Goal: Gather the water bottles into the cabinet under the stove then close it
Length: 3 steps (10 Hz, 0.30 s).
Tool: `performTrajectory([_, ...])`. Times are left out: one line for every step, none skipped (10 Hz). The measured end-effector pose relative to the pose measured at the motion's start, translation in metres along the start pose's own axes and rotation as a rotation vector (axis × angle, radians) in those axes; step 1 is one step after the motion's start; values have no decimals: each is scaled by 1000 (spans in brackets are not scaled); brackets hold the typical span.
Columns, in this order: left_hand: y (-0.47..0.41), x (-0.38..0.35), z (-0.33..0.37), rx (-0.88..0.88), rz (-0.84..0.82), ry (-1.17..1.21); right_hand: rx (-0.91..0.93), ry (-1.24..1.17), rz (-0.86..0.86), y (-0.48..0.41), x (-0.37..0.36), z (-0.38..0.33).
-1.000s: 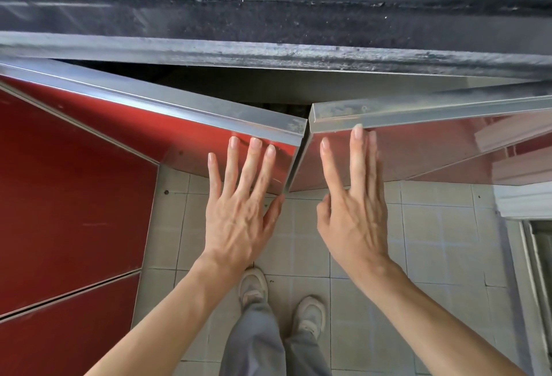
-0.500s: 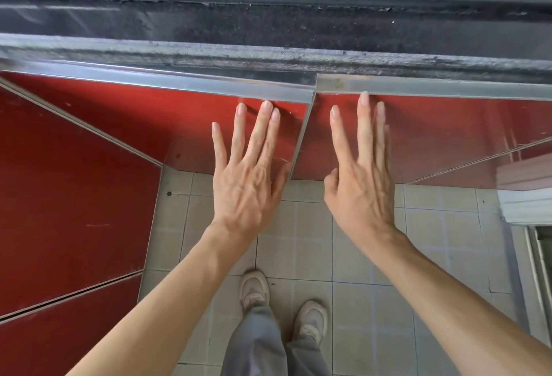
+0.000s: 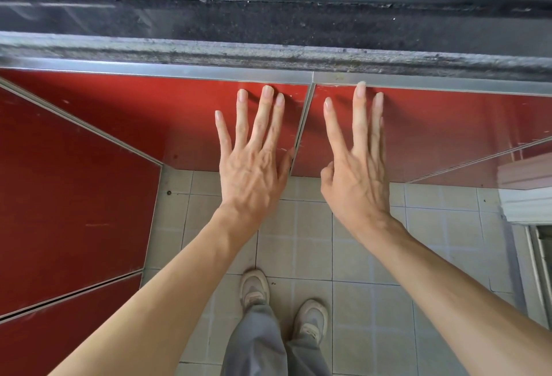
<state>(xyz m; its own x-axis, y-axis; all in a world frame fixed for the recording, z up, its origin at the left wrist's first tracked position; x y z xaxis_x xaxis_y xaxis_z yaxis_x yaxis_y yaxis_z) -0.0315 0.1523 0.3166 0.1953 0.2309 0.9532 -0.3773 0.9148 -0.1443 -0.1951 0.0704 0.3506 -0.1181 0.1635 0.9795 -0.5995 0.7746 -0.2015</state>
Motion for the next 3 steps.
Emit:
performTrajectory([1, 7, 6, -20, -44, 8, -8, -2, -12, 1, 4, -3])
performTrajectory([8, 17, 6, -13, -124, -45, -5, -3, -59, 7, 9, -11])
performTrajectory([17, 29, -1, 119, -293, -40, 84, 36, -187, 16, 14, -20])
Point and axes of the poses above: each hand's wrist, its own y-axis away from the middle knuckle, its own x-axis out of the back of the hand, z = x × y, the point moved 1 cm from there along -y, towards the middle knuckle, and after that the axes turned 14 degrees about y, right-handed, at the moved point
